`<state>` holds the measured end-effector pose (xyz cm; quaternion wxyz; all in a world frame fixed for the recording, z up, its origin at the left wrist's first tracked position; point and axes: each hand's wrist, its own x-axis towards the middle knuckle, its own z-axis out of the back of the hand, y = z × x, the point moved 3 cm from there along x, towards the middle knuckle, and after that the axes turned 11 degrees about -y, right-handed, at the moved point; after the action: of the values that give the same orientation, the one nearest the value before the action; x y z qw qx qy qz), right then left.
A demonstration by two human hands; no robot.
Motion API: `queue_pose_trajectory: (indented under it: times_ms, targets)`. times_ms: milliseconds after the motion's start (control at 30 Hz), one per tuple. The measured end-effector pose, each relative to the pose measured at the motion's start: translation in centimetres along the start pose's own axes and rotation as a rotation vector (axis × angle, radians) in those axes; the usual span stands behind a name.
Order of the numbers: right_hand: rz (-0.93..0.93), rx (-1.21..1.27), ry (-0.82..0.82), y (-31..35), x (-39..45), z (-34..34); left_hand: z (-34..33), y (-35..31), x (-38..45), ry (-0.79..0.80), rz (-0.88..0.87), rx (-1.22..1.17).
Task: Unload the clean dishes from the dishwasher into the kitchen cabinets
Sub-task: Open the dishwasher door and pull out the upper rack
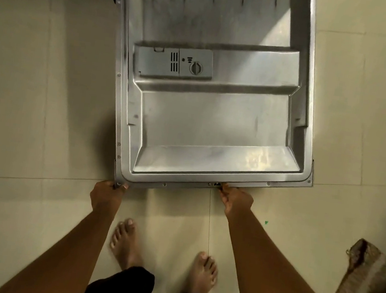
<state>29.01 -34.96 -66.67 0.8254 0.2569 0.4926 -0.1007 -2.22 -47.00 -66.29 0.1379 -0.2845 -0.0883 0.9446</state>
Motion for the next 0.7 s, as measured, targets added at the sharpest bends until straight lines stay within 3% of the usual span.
queue_pose_trajectory:
  times_ms: [100,300,467,600,700]
  targets:
    - [0.014,0.029,0.034,-0.2,0.8,0.1,-0.2,0.1,0.3,-0.011,-0.044,-0.006]
    - [0.066,0.037,0.039,-0.4,0.2,1.1,0.7,-0.7,-1.4,0.044,0.044,-0.102]
    - [-0.027,-0.186,0.112,0.3,-2.9,1.4,1.0,-2.5,-3.1,0.179,0.164,-0.157]
    - [-0.012,-0.264,0.153,1.1,-6.4,2.7,3.9,-5.7,-6.4,0.164,0.094,-0.193]
    - [0.158,-0.328,0.100,2.2,-9.8,4.0,7.2,-7.6,-9.0,0.195,0.006,-0.233]
